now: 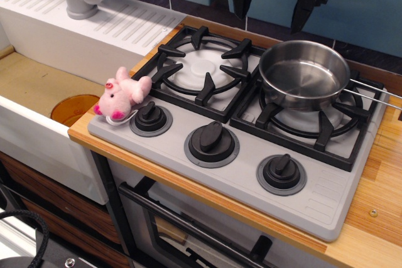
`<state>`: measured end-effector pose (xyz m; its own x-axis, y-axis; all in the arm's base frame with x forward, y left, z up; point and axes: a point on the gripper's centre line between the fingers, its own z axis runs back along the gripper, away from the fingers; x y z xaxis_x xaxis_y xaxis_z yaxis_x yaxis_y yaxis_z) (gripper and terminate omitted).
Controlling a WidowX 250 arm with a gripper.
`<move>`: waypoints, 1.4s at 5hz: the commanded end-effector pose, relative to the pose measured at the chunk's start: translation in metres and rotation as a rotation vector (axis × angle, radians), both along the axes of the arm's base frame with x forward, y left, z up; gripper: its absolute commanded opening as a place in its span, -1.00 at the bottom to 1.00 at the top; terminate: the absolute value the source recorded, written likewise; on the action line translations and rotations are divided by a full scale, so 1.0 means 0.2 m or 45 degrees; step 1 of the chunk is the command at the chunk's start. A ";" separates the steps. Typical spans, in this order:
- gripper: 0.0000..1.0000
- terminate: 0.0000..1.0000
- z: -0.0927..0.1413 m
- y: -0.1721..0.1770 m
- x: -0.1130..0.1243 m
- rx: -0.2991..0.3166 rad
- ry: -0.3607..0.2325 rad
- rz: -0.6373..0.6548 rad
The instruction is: Put pan on stove and put stuffedpig in pan
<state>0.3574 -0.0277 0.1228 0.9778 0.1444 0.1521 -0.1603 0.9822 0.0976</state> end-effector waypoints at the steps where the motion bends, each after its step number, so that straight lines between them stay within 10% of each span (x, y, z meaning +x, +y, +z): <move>1: 1.00 -1.00 0.00 0.00 0.00 0.000 0.000 0.000; 6: 1.00 -1.00 -0.30 0.00 0.01 -0.070 -0.147 -0.042; 7: -1.00 -1.00 -0.33 -0.01 0.01 -0.152 -0.123 -0.042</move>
